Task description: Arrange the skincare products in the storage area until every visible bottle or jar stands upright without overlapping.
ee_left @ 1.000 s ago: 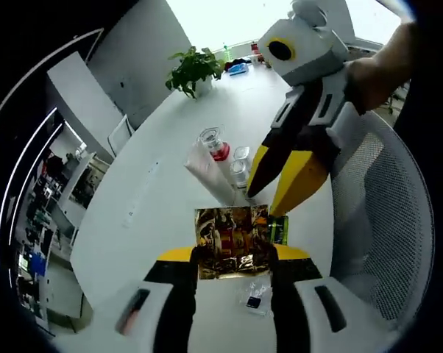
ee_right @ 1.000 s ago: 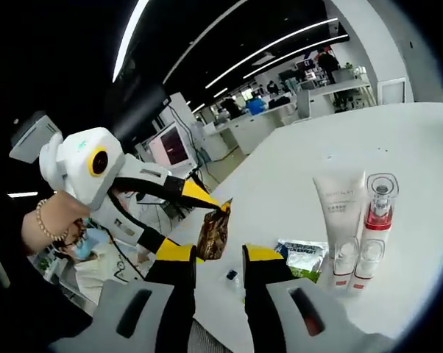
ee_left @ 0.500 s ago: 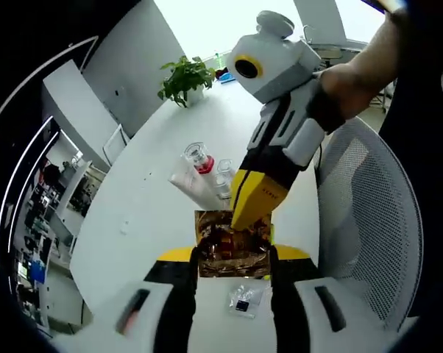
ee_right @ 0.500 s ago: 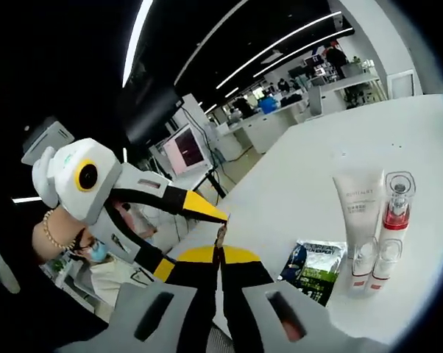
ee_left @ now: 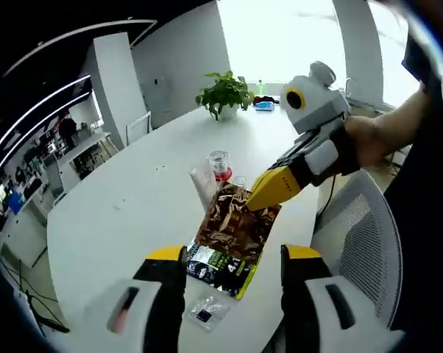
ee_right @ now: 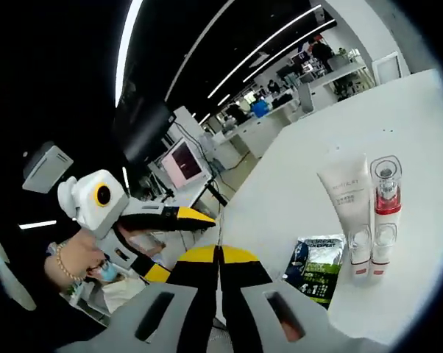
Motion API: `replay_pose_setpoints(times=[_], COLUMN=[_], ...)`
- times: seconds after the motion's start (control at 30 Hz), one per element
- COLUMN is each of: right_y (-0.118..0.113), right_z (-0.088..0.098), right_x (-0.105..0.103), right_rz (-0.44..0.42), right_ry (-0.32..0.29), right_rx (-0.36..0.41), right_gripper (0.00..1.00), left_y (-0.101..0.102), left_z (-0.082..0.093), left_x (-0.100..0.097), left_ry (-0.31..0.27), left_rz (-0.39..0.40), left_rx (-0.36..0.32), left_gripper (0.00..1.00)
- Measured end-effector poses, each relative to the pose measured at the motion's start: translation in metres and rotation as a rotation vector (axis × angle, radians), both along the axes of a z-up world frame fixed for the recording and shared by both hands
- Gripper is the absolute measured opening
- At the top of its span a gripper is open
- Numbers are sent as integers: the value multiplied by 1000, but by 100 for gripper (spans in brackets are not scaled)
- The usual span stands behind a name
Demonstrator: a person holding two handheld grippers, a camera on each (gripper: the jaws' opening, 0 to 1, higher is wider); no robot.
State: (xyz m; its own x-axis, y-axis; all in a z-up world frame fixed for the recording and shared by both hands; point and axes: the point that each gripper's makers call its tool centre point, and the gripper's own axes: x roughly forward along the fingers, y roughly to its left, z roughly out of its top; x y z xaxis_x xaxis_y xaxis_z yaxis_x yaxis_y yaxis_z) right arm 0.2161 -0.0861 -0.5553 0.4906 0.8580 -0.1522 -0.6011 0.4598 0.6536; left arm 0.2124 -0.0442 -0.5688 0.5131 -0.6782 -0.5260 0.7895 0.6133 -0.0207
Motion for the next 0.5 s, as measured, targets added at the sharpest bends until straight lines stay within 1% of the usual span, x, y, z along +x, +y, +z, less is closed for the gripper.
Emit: replay_pose_setpoints(times=[0.03,0.07,0.1,0.13,0.17,0.2,0.23,0.3,0.37,0.4,0.43,0.5], right_y=[0,0,0,1,2,2,4,8,11,14,17,21], right_z=[1,5,7,9,12,14,17,22,22,23,25,27], right_x=[0,2,2,2,2,1,0,-4,-5,-7,-8,-11], right_rz=[-3,-11,-12,-14,-14,-14,-12,1,2,13,21,41], right_ry=[7,30,46,61,74,86,100,118,124,129,136,137], right_rx=[18,67,103,133,173,200,238,288,301,318,331,345], right_gripper=[1,1,1,1,1,1,1,1,1,1,1,1], left_y=[-1,-2,-3,-1,6,8,9,10,8,6,5,2], left_z=[2,5,8,10,11,14,18,21,24,25,24,20], left_x=[-2,-5,-6,-6,-5,-5,-6,-11,-14,-16,-18,-21], left_ry=[31,79,116,151,201,225,257,303,320,340,347,350], left_rz=[31,76,113,150,191,212,228,247,248,250,256,255], left_rx=[-64,-168,-246,-317,-415,-481,-575,-682,-741,-779,-798,-790], left_gripper=[55,55,53,51,48,44,41,38,38,37,34,23])
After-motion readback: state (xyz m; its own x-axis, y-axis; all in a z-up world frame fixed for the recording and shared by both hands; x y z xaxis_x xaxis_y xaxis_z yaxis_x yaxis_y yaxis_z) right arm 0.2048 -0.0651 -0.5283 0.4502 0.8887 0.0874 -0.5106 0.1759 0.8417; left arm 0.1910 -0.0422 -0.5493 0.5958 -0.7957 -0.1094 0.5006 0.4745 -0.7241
